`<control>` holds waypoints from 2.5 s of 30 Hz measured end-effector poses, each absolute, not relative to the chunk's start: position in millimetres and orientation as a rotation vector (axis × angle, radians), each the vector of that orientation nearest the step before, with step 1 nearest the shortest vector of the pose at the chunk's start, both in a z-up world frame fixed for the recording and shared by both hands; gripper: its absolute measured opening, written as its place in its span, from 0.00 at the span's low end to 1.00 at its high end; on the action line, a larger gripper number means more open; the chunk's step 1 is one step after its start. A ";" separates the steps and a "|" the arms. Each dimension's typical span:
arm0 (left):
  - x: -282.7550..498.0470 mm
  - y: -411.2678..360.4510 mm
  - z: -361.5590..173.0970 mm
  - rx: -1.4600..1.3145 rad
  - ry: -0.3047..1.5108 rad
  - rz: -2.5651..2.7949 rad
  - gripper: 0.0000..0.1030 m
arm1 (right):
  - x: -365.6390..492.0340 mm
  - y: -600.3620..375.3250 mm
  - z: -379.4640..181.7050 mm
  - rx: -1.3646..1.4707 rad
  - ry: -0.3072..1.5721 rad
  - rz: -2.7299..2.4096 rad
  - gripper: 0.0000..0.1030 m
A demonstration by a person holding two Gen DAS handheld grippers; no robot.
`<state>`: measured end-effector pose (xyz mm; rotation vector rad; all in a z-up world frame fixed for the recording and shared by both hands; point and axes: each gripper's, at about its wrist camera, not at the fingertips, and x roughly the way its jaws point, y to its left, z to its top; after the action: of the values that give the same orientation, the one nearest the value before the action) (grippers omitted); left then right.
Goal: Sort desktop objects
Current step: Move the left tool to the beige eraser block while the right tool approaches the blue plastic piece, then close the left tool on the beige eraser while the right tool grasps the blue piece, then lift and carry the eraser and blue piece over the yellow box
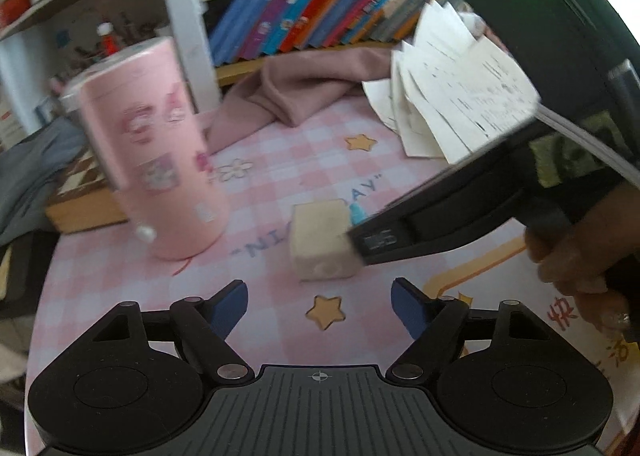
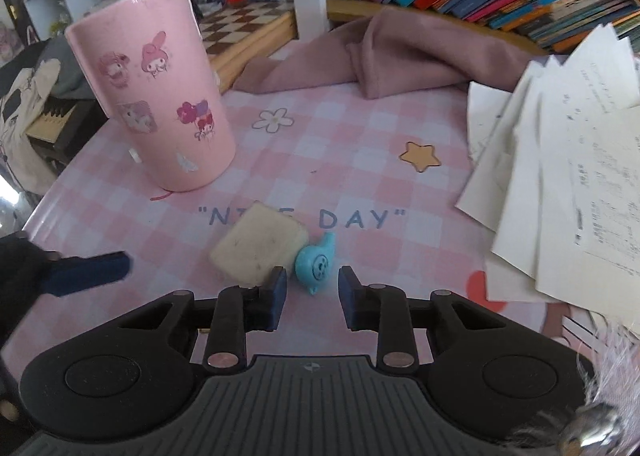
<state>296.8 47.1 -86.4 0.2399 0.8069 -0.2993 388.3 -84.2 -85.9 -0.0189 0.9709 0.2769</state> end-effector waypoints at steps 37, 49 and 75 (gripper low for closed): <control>316.2 78.4 -101.4 0.186 0.884 -0.265 0.41 | 417.6 -81.8 -98.2 -0.080 0.977 0.318 0.32; 314.5 78.6 -101.6 0.139 0.876 -0.231 0.35 | 417.0 -80.5 -99.1 -0.113 0.932 0.336 0.26; 157.5 89.0 8.5 0.058 0.693 -0.366 0.34 | 226.0 -132.9 5.3 0.112 0.792 0.307 0.26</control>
<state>157.5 89.0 8.5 0.0575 0.6926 -0.3662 226.0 -132.9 5.3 0.1119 0.7916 0.3068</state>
